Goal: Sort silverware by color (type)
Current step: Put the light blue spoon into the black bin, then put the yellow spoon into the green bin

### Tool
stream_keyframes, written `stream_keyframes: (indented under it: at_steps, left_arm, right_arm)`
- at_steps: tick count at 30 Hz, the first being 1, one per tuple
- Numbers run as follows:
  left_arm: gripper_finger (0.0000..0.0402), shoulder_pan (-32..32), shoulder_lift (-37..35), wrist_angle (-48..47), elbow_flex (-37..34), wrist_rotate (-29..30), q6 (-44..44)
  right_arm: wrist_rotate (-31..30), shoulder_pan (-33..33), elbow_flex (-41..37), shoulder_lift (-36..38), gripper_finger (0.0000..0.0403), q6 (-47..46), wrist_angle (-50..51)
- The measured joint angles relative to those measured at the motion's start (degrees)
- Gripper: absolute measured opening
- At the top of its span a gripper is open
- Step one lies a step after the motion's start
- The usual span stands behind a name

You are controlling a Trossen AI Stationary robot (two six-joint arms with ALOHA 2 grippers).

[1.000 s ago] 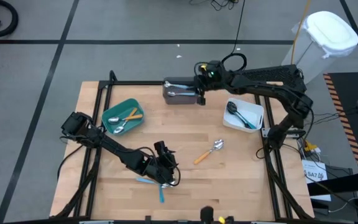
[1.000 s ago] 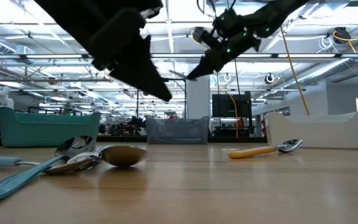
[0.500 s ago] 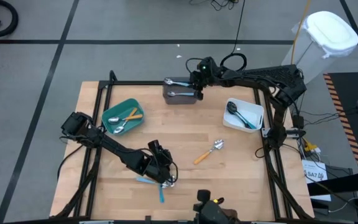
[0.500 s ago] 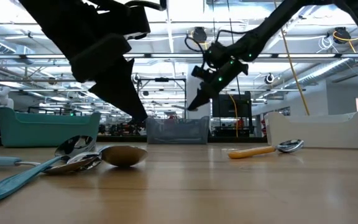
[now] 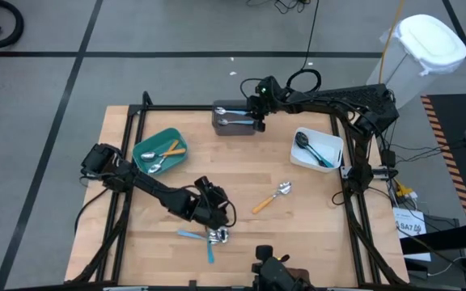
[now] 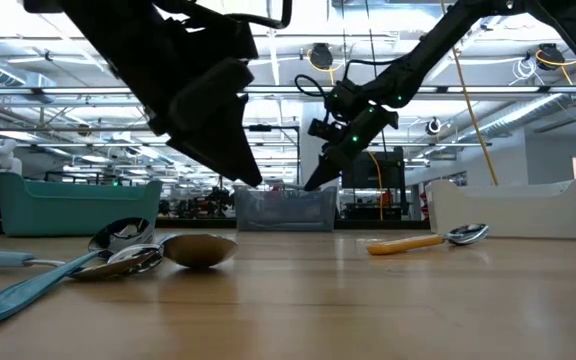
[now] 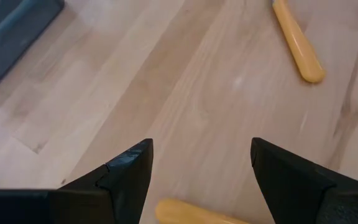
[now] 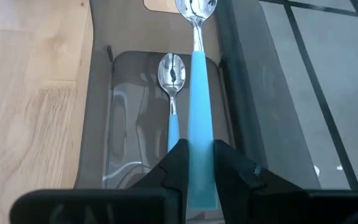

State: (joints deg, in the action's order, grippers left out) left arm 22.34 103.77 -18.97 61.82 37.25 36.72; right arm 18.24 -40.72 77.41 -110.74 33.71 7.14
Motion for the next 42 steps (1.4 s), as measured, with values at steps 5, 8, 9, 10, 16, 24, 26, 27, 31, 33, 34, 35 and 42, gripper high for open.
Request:
stream_keyframes:
  at_steps: [5, 8, 9, 10, 16, 24, 26, 27, 31, 33, 34, 35, 42]
  left_arm:
    - [0.0268, -0.32, 0.0, 0.37, 0.0, 0.1, 0.28]
    - [0.0268, -0.45, 0.0, 0.87, 0.0, 0.24, 0.06]
    - [0.0268, -0.49, 0.0, 0.9, 0.0, 0.27, 0.06]
    - [0.0268, -0.53, 0.0, 0.84, 0.0, 0.27, 0.06]
    - [0.0269, -0.58, 0.0, 1.06, 0.0, 0.29, -0.49]
    - [0.0268, -0.58, 0.0, 1.06, 0.0, 0.31, -0.99]
    - [0.0268, -0.58, 0.0, 1.06, 0.0, 0.31, -0.97]
    - [0.0268, -0.58, 0.0, 1.06, 0.0, 0.31, -0.99]
    - [0.0268, -0.58, 0.0, 1.06, 0.0, 0.31, -0.97]
    - [0.0268, -0.58, 0.0, 1.06, 0.0, 0.31, -0.97]
    - [0.0268, -0.58, 0.0, 1.06, 0.0, 0.31, -0.97]
    - [0.0268, -0.58, 0.0, 1.06, 0.0, 0.31, -0.97]
    - [0.0268, -0.58, 0.0, 0.98, 0.0, 0.33, -1.34]
  right_arm:
    - [0.03, -0.1, 0.0, -0.74, 0.0051, 0.18, 0.4]
    - [0.05, -0.1, 0.0, -1.53, 0.0051, 0.23, 0.34]
    - [0.04, -0.08, 0.02, -1.79, 0.0051, 0.35, 0.17]
    - [0.0, -0.1, 0.02, -2.25, 0.0051, 0.4, 0.4]
    - [-0.07, -0.08, 0.0, -3.28, 0.0052, 0.65, 0.78]
    - [-0.28, -0.08, 0.0, -3.26, 0.0075, 1.02, 0.52]
    - [-0.31, -0.08, 0.0, -3.26, 0.008, 1.03, 0.37]
    - [-0.33, -0.08, 0.0, -3.26, 0.0082, 1.03, 0.34]
    - [-0.66, -0.08, 0.0, -3.2, 0.0085, 1.05, 0.15]
    - [-2.47, -0.03, -0.01, -2.7, 0.0086, 1.06, 0.18]
    - [-3.43, 0.03, -0.02, -2.35, 0.0086, 1.05, 0.18]
    - [-4.03, 0.09, -0.02, -1.86, 0.0086, 1.05, 0.18]
    - [-1.01, 1.85, -0.02, 6.92, 0.0086, -1.36, 6.37]
